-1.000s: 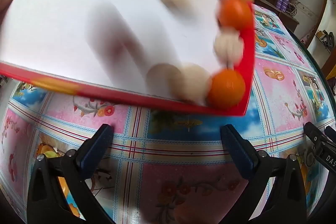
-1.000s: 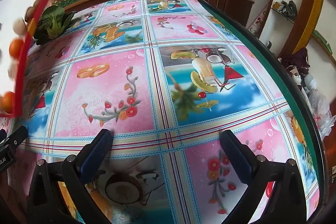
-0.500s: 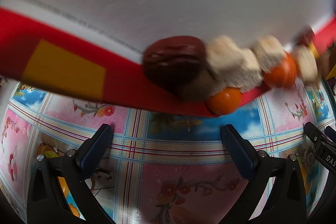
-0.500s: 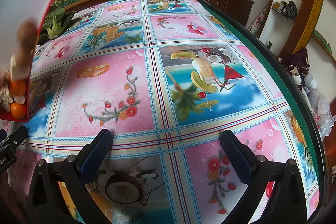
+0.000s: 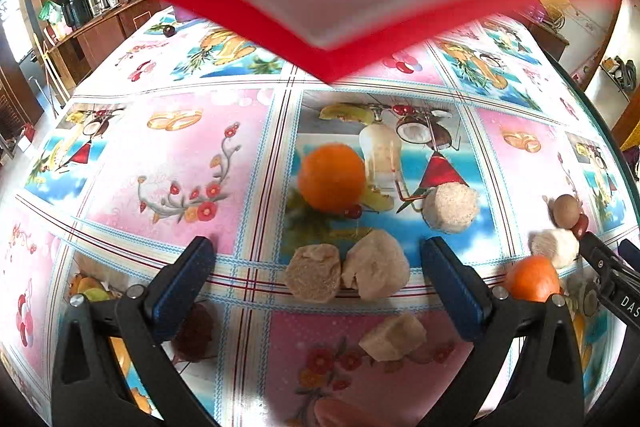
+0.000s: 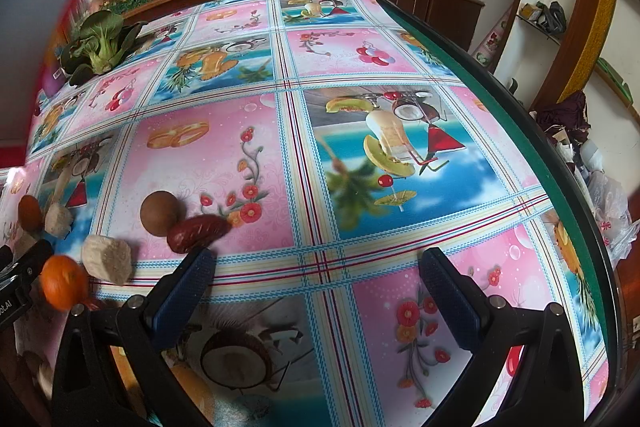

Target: Organize fruits

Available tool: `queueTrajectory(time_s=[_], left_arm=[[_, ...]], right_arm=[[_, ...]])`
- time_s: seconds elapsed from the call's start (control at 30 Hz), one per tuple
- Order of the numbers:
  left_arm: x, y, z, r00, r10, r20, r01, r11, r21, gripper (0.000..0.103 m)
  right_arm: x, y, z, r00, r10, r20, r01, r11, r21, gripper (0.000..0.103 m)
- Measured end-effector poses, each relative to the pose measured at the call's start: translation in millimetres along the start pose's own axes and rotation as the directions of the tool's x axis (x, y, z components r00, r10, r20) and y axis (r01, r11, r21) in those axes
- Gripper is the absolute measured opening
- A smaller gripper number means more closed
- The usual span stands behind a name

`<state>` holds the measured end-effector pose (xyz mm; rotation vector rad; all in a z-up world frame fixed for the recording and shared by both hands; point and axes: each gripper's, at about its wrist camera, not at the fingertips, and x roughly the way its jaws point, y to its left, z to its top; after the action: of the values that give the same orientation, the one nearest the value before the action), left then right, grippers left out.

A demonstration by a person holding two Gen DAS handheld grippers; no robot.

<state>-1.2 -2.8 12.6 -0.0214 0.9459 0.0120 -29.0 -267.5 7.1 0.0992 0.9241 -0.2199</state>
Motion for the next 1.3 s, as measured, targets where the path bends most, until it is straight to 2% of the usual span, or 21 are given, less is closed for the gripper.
queueTrajectory(time_s=[1.3], left_arm=[[6.0,10.2,1.1,1.0,-0.001,-0.001,0.001,1.0,0.0,0.103]], right_arm=[[-0.3,-0.5,0.3,1.0,0.0,-0.001,0.0,1.0,0.001,0.103]])
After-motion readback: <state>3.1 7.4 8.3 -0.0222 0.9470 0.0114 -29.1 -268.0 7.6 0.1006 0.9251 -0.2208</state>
